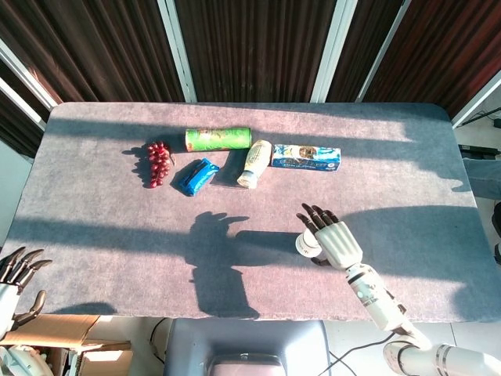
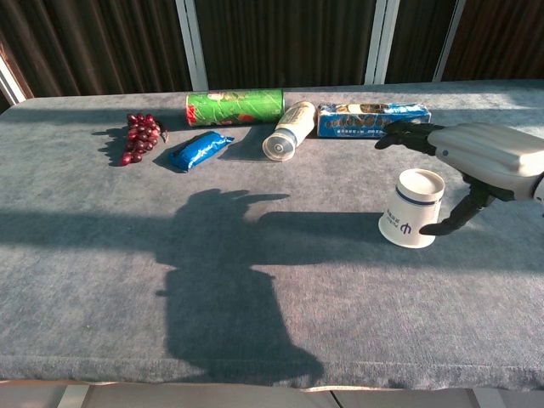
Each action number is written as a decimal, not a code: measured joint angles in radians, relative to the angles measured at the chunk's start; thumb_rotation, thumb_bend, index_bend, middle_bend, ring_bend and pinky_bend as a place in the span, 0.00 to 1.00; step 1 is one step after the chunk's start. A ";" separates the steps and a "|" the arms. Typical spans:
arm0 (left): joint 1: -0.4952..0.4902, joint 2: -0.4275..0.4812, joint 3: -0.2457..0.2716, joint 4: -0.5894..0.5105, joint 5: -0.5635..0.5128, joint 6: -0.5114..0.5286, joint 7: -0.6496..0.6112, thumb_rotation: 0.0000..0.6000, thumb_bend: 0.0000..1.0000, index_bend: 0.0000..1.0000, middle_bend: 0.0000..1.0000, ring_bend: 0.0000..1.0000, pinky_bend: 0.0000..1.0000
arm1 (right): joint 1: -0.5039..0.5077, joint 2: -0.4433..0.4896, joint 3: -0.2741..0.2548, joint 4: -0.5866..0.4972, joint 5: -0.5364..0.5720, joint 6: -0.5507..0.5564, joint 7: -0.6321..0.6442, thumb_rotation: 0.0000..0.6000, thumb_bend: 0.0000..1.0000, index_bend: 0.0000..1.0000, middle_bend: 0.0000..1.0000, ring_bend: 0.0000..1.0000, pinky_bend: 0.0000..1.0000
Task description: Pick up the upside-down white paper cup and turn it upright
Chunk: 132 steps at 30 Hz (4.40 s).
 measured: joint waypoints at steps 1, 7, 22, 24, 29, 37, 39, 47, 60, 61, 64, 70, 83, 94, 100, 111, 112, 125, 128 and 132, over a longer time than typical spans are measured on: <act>0.000 0.000 0.001 0.001 0.001 0.001 -0.001 1.00 0.48 0.25 0.13 0.04 0.14 | 0.005 -0.012 0.002 0.016 0.000 -0.001 0.007 1.00 0.30 0.31 0.20 0.20 0.38; 0.000 0.001 0.002 0.002 0.004 0.000 -0.002 1.00 0.48 0.25 0.13 0.04 0.14 | 0.025 -0.073 0.001 0.104 -0.015 0.008 0.061 1.00 0.42 0.41 0.30 0.35 0.53; -0.001 0.000 0.003 0.001 0.005 -0.001 0.001 1.00 0.48 0.25 0.13 0.04 0.14 | 0.019 -0.111 -0.019 0.177 -0.059 0.090 0.121 1.00 0.73 0.64 0.49 0.57 0.73; -0.001 0.000 0.003 0.000 0.005 -0.002 0.003 1.00 0.48 0.25 0.13 0.04 0.14 | 0.017 -0.118 -0.021 0.189 -0.072 0.110 0.169 1.00 0.73 0.64 0.49 0.57 0.73; -0.001 0.000 0.004 -0.001 0.007 -0.003 0.008 1.00 0.48 0.25 0.13 0.04 0.14 | 0.013 -0.145 -0.025 0.227 -0.096 0.148 0.362 1.00 0.73 0.63 0.49 0.57 0.73; -0.001 0.000 0.003 -0.001 0.002 -0.005 0.007 1.00 0.48 0.25 0.13 0.04 0.14 | 0.015 -0.188 -0.037 0.301 -0.101 0.141 0.899 1.00 0.73 0.54 0.49 0.49 0.67; -0.001 0.000 0.002 -0.001 0.002 -0.005 0.005 1.00 0.48 0.25 0.13 0.04 0.14 | 0.018 -0.198 -0.047 0.339 -0.107 0.133 1.019 1.00 0.73 0.52 0.48 0.47 0.64; -0.002 0.000 0.004 -0.001 0.006 -0.004 0.006 1.00 0.48 0.25 0.13 0.04 0.14 | 0.025 -0.193 -0.102 0.438 -0.140 0.098 1.101 1.00 0.67 0.43 0.29 0.21 0.37; -0.002 0.000 0.007 -0.003 0.011 -0.005 0.011 1.00 0.48 0.25 0.13 0.04 0.14 | 0.028 -0.078 -0.126 0.321 -0.152 0.077 0.869 1.00 0.56 0.29 0.11 0.01 0.13; -0.002 0.000 0.007 -0.003 0.012 -0.005 0.012 1.00 0.48 0.25 0.13 0.04 0.14 | 0.029 -0.070 -0.126 0.309 -0.152 0.075 0.851 1.00 0.54 0.28 0.11 0.01 0.13; -0.002 0.000 0.007 -0.004 0.011 -0.005 0.013 1.00 0.48 0.25 0.13 0.04 0.14 | 0.036 -0.045 -0.123 0.270 -0.147 0.060 0.787 1.00 0.46 0.27 0.11 0.01 0.13; -0.003 0.000 0.008 -0.005 0.011 -0.008 0.016 1.00 0.48 0.25 0.13 0.04 0.14 | 0.064 -0.005 -0.100 0.197 -0.092 -0.030 0.605 1.00 0.21 0.23 0.11 0.01 0.13; -0.005 0.001 0.007 -0.005 0.007 -0.013 0.014 1.00 0.48 0.25 0.13 0.04 0.14 | 0.125 -0.069 -0.022 0.185 0.025 -0.109 0.319 1.00 0.19 0.39 0.27 0.20 0.32; -0.005 0.002 0.006 -0.004 0.004 -0.015 0.009 1.00 0.48 0.25 0.13 0.04 0.14 | 0.148 -0.146 -0.003 0.260 0.058 -0.115 0.223 1.00 0.19 0.57 0.43 0.39 0.49; -0.005 0.003 0.008 -0.005 0.006 -0.013 0.008 1.00 0.48 0.25 0.13 0.04 0.14 | 0.140 -0.160 -0.004 0.279 0.050 -0.082 0.215 1.00 0.19 0.68 0.51 0.49 0.58; -0.006 0.001 0.010 -0.007 0.009 -0.017 0.019 1.00 0.48 0.25 0.13 0.04 0.14 | 0.110 -0.152 -0.011 0.253 0.001 -0.025 0.679 1.00 0.19 0.66 0.52 0.49 0.58; -0.006 0.001 0.010 -0.007 0.008 -0.018 0.021 1.00 0.48 0.25 0.13 0.04 0.14 | 0.109 -0.148 -0.012 0.250 -0.004 -0.027 0.745 1.00 0.19 0.66 0.51 0.49 0.58; -0.007 0.002 0.009 -0.013 0.002 -0.023 0.028 1.00 0.48 0.25 0.13 0.04 0.14 | 0.114 -0.102 -0.108 0.314 -0.134 -0.058 1.395 1.00 0.19 0.61 0.49 0.45 0.56; -0.007 0.002 0.009 -0.013 0.003 -0.022 0.026 1.00 0.48 0.25 0.13 0.04 0.14 | 0.116 -0.099 -0.134 0.341 -0.156 -0.059 1.399 1.00 0.19 0.58 0.47 0.42 0.54; -0.006 0.003 0.009 -0.013 0.002 -0.021 0.023 1.00 0.48 0.25 0.13 0.04 0.14 | 0.116 -0.089 -0.147 0.346 -0.169 -0.046 1.388 1.00 0.19 0.54 0.46 0.37 0.48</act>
